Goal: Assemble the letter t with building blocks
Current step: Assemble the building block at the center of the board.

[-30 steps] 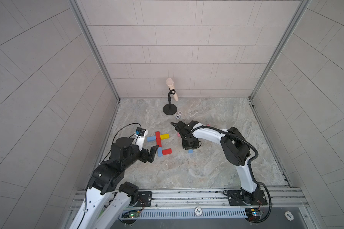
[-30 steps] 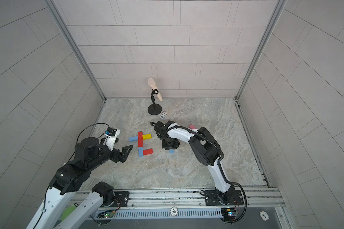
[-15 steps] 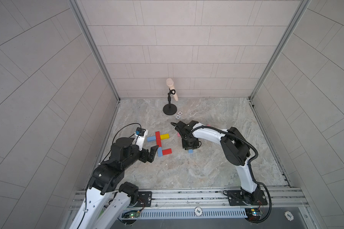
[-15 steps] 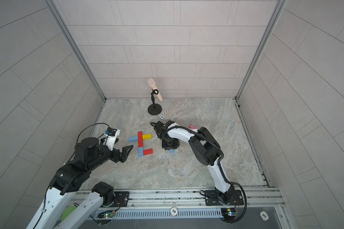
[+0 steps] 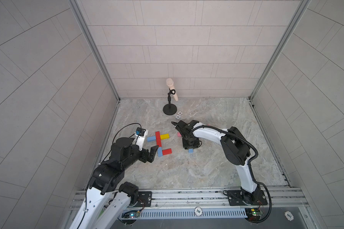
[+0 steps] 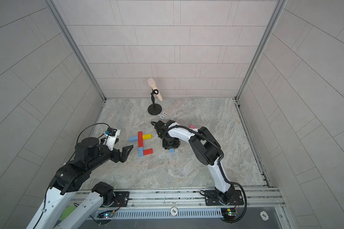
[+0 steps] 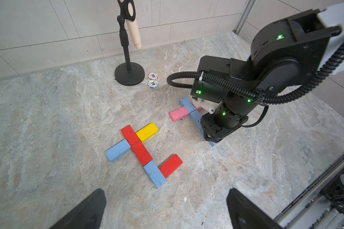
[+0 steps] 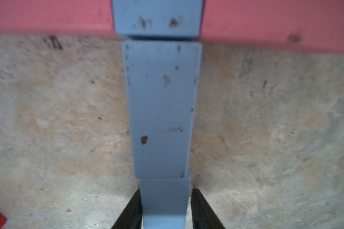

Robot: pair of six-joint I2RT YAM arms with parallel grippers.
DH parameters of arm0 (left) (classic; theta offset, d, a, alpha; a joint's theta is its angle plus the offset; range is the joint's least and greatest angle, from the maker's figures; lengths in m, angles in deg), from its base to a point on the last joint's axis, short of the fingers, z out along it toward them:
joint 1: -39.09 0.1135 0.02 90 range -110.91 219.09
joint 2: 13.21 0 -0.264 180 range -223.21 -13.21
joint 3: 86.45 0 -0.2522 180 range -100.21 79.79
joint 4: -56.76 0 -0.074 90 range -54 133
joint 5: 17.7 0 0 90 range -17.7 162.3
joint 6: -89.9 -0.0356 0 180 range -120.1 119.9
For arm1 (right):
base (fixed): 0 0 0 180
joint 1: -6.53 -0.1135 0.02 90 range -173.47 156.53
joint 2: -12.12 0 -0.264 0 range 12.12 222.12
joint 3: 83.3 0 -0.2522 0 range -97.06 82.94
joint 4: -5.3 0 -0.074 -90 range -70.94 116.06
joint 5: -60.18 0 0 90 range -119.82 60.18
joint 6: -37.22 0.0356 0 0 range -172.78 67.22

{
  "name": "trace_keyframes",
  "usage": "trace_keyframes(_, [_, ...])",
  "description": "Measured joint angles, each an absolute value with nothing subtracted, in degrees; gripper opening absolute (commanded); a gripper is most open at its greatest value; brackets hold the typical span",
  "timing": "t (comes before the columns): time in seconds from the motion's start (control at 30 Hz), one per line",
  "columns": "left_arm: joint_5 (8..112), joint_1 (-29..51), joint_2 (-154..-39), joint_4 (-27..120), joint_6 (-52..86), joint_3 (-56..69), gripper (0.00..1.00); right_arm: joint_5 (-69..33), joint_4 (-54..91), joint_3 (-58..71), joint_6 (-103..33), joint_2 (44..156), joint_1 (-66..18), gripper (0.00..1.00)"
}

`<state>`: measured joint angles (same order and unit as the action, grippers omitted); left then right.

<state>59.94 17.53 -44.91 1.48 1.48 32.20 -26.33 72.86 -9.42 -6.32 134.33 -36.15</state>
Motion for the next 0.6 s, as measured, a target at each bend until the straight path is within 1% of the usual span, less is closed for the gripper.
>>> trace_keyframes(0.3, [59.94,17.53,-44.96,1.48,1.50,32.20,1.00,-26.97,72.84,-9.42,-6.83,134.12,-36.17,0.57])
trace_keyframes(0.43, [59.94,17.53,-44.98,1.48,1.53,32.20,1.00,-27.36,72.93,-9.42,-7.37,132.83,-36.19,0.66])
trace_keyframes(0.6, [59.94,17.53,-45.00,1.50,1.57,32.20,1.00,-27.84,73.78,-9.48,-8.40,127.41,-36.19,0.73])
